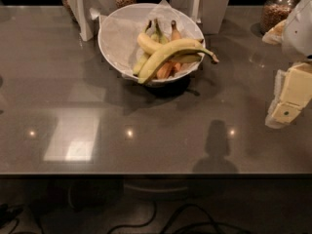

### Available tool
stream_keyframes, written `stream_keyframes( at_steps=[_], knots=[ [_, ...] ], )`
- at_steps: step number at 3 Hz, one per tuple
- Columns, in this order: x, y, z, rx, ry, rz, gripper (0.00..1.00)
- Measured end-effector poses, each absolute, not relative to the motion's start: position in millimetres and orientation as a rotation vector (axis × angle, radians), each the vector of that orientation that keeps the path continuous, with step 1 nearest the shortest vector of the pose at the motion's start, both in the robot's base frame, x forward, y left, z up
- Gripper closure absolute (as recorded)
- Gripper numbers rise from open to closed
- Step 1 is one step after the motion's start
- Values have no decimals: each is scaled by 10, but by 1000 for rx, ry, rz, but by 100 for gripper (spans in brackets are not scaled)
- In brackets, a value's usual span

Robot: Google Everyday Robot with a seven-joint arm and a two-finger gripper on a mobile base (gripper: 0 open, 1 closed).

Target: Pick banana from white bowl

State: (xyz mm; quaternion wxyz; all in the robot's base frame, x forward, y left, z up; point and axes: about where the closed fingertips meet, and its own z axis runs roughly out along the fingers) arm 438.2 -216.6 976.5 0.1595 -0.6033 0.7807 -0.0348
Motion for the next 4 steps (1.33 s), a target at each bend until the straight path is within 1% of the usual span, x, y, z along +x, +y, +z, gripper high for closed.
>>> stream_keyframes(
  at_steps=[1,2,4],
  knots=[
    [4382,-2165,9765,-1724,2231,-100,0],
    [4504,-2081,9824,-1728,2148,-142,0],
    [5035,-1552,10117,-1863,1743,-208,0]
  ],
)
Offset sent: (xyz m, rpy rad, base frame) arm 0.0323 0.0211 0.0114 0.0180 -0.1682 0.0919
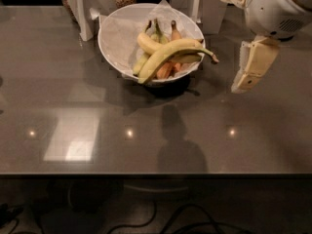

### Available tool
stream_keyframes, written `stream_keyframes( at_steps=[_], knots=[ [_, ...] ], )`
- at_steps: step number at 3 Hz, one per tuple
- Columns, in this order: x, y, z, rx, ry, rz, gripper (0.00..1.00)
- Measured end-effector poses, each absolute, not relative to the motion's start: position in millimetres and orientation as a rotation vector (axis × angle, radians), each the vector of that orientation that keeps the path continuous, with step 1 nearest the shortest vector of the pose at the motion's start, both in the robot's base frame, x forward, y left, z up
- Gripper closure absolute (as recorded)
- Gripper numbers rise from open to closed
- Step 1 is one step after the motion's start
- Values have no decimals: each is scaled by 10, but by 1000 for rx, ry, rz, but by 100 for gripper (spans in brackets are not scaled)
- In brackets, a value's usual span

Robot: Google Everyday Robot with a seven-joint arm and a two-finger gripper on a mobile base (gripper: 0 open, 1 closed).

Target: Pick banana from white bowl

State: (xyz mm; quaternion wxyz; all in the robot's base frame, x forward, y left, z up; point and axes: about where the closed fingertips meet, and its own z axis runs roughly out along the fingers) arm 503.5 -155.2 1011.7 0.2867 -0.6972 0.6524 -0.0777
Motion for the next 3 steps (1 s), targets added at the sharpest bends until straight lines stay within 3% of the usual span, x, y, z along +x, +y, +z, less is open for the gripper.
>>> stream_keyframes(
  at_steps=[1,3],
  knots=[
    [5257,-1225,10196,-1972,1531,-186,0],
    [5457,-1137,10134,-2032,1461,-246,0]
  ],
)
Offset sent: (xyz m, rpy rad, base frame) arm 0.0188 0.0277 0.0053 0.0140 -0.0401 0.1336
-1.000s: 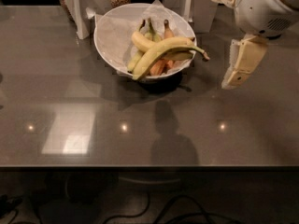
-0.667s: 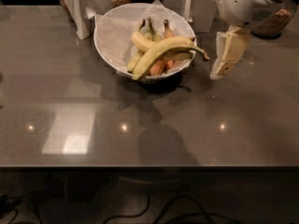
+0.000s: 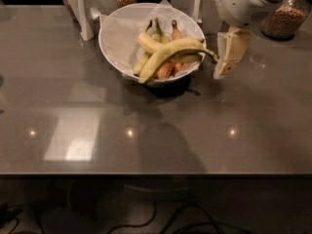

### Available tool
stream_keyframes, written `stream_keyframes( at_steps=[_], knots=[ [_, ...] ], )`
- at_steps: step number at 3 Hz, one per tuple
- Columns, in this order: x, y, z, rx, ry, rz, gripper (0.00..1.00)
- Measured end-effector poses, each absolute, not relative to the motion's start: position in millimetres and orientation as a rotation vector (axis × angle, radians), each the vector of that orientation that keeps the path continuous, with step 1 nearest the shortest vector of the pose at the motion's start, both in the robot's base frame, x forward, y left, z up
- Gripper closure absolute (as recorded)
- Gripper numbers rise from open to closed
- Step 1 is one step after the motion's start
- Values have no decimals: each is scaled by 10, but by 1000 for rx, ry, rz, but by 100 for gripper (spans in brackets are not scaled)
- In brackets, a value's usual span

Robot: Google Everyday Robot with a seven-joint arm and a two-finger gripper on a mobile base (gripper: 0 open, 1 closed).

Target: Pick banana from white bowl

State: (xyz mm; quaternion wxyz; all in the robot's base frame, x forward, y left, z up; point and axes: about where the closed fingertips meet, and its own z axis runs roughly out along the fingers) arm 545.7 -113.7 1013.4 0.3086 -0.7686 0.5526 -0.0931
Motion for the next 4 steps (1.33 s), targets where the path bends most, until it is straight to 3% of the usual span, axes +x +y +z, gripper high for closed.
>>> stream_keyframes(
  at_steps=[2,4],
  knots=[
    [5994,-926,9875,-2129,1360,-256,0],
    [6209,-834,9611,-2158,1363,-196,28]
  ],
)
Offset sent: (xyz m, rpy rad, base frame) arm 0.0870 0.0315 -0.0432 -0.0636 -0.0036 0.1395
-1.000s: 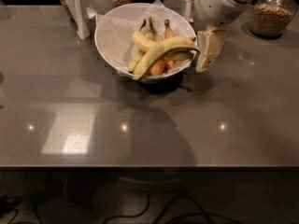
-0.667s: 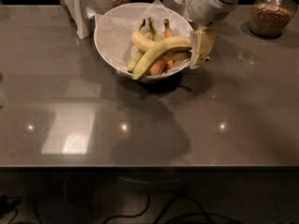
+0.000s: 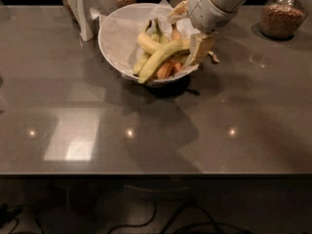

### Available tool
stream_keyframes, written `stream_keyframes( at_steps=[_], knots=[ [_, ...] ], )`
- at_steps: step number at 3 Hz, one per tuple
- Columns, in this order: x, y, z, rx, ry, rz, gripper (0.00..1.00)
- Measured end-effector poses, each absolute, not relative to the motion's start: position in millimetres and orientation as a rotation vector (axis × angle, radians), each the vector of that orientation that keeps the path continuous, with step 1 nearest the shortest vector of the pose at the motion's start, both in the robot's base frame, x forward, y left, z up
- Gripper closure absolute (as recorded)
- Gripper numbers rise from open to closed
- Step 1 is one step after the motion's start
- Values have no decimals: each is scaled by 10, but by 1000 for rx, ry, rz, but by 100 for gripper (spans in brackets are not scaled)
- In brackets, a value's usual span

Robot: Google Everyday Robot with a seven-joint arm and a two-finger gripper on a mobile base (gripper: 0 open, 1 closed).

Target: Pick banana from white bowl

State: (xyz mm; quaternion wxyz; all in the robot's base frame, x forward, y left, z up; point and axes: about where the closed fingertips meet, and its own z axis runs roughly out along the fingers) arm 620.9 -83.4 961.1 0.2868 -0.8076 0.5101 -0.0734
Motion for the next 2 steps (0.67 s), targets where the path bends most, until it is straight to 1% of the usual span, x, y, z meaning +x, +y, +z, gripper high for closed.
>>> stream_keyframes(
  at_steps=[2],
  knots=[
    [6218,-748,9460,-2156,1367,-137,30]
  ],
)
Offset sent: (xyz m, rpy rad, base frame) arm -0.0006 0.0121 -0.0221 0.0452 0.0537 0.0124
